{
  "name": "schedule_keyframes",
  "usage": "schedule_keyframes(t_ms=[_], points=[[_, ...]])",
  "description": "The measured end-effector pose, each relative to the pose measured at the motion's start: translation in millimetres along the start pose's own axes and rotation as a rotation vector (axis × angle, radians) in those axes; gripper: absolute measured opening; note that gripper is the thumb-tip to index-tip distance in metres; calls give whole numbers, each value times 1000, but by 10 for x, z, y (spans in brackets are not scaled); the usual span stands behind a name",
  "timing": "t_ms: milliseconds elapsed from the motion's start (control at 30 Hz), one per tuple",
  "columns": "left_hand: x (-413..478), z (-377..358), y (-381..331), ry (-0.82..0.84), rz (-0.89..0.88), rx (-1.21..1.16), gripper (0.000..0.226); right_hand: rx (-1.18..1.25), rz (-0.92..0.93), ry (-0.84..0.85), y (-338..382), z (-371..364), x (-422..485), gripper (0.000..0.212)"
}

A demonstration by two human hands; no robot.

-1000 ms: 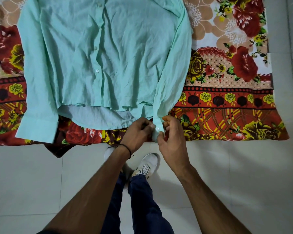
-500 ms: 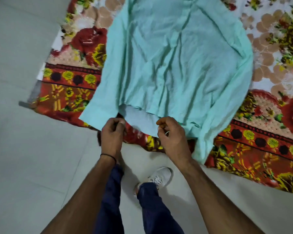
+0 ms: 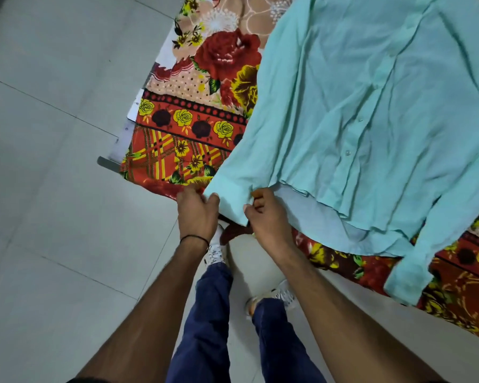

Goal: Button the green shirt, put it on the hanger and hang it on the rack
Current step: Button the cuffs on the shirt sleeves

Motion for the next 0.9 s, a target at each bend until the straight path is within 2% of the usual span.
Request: schedule_keyframes(t_ms=[100,167,233,267,333,400,433,500,567,600,667,767,900], points=[[185,-26,-20,177,68,-26,9,-119,49,-47,-13,-93,87,30],[236,-4,-80,252,47,-137,9,-123,71,-107,-9,-92,107,27],[268,98,-248,263,-109,-183,5,52,48,-105,70,-77,104,23],[274,142,-346,287,-220,-160,4,197,11,-50,138,-100,97,25],[235,134,-460,466,-369,-139,7,452,-97,75,232,-145,85,38],[165,91,-497,708,-387,-168,13,539,-178,125,301,-167,91,34],[151,80,-494,755,-346,-233,16,574,-213,116,308,-171,107,29],[194,101,-466,619,-234,-355,19,709,-308,55,271,-161,140,21],[285,146,-400,378,-153,-350,19,823,-379,3,223,-153,157,22],[318,144,-359,314,-110,-320,19,859,-403,-3,207,-155,158,23],[351,91,-276,349,-16,-274,28,907,-427,23,191,-173,162,23],[307,1,-230,494,108,-388,33,919,-460,49,131,-205,168,27],[296,25,-207,438,104,-522,32,916,-410,7,87,-214,216,27]])
Point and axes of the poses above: each hand's wrist, its own x-axis towards the middle knuckle, its own z-axis out of the back of the hand, y = z × x, the point moved 5 cm from there along x, towards the middle knuckle, and after that the axes turned 4 degrees about -y, right-handed, at the moved point
